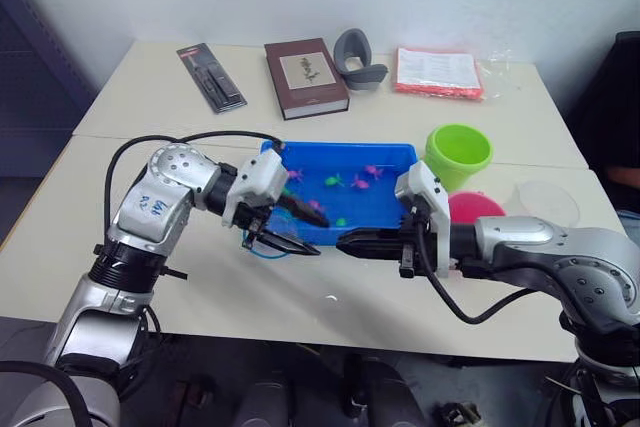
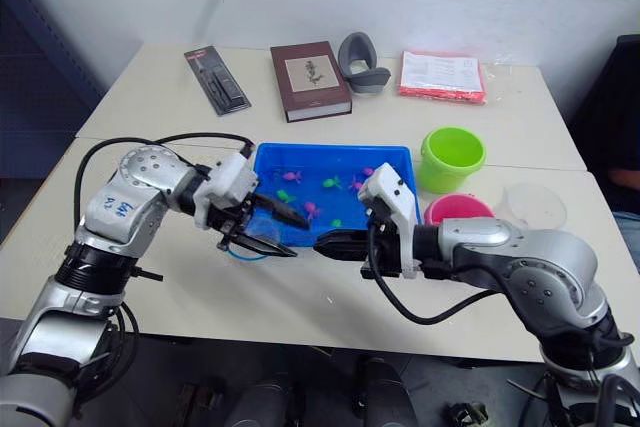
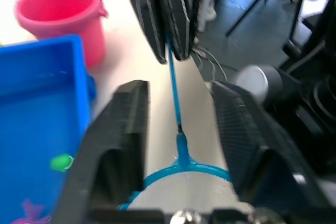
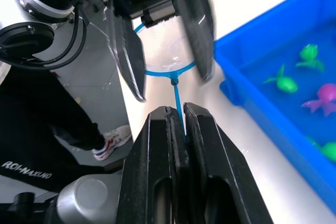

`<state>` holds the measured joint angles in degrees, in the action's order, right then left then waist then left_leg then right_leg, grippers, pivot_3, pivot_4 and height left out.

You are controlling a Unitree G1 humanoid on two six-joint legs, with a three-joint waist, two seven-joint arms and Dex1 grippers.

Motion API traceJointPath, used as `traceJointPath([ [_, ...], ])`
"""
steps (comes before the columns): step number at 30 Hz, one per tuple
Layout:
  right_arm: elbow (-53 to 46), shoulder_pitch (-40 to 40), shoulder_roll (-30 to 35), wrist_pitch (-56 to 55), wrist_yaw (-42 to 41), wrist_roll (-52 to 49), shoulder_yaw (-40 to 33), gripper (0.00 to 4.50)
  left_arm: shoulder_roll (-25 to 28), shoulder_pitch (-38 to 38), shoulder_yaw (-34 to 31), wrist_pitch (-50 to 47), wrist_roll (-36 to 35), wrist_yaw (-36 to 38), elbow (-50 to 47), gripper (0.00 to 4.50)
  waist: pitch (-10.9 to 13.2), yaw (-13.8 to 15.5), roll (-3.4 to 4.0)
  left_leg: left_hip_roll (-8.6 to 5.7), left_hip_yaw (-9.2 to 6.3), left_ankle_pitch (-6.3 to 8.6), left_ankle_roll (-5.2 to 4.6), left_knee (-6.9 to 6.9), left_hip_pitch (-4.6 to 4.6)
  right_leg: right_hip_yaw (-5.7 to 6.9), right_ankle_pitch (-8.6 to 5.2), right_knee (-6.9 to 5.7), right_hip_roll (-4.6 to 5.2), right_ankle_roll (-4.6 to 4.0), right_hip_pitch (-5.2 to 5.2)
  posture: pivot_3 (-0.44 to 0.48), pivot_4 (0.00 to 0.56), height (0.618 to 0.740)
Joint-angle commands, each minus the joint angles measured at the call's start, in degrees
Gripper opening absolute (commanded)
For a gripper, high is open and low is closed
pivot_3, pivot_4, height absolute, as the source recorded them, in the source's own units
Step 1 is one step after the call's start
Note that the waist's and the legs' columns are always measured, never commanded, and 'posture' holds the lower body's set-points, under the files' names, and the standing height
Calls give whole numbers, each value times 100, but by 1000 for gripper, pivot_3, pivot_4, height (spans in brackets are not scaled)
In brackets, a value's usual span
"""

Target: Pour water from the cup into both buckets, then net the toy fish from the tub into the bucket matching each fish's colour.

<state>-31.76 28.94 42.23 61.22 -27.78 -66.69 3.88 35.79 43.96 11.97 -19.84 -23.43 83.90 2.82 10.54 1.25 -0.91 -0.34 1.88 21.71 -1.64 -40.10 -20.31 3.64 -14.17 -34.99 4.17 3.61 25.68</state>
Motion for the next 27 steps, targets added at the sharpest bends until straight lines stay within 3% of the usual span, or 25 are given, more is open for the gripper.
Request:
traceJointPath([
  [1, -461, -246, 348, -222, -131, 75, -646, 0, -40, 402, -1243, 203, -387, -799, 811, 3644, 0, 2, 0, 0, 0, 0, 0, 0, 0, 0, 0, -1, 0, 0, 0, 0, 150, 740],
  [3, -528, -446, 567, -116, 43, 110, -926, 0, 118, 549, -1612, 316, -344, -1064, 1369, 4380, 0, 9, 0, 0, -1, 0, 0, -1, 0, 1, 1, -1, 0, 1, 0, 0, 150, 740],
  [4, -553, -555, 677, -47, 139, 121, -1059, 0, 243, 576, -1705, 324, -292, -1092, 1605, 4447, 0, 11, 0, 0, -1, 0, 0, -2, 0, 2, 1, 0, 0, 2, 0, 0, 150, 740],
  [8, -436, -957, 870, 332, 1001, 9, -1657, 0, 796, 94, -1789, 522, -128, -623, 2042, 4447, 0, -32, 1, -1, 13, 3, 1, 3, 4, 7, 2, 2, 0, 3, 1, 0, 150, 740],
  [16, 500, -368, 469, 1175, 2349, 130, -1488, 0, 524, -956, -1771, 548, -163, -1008, 1175, 4447, 0, 8, 1, -2, 13, 2, 2, -6, 3, 6, 4, 1, 18, 6, -1, 0, 150, 740],
  [27, 1246, 540, 479, 2229, 2265, 725, -1060, 0, 372, -1486, -1854, 336, -260, -1362, 488, 4447, 1, -45, 4, -2, 14, 3, -1, 1, 1, 6, 5, 3, 17, 7, 2, 0, 150, 740],
])
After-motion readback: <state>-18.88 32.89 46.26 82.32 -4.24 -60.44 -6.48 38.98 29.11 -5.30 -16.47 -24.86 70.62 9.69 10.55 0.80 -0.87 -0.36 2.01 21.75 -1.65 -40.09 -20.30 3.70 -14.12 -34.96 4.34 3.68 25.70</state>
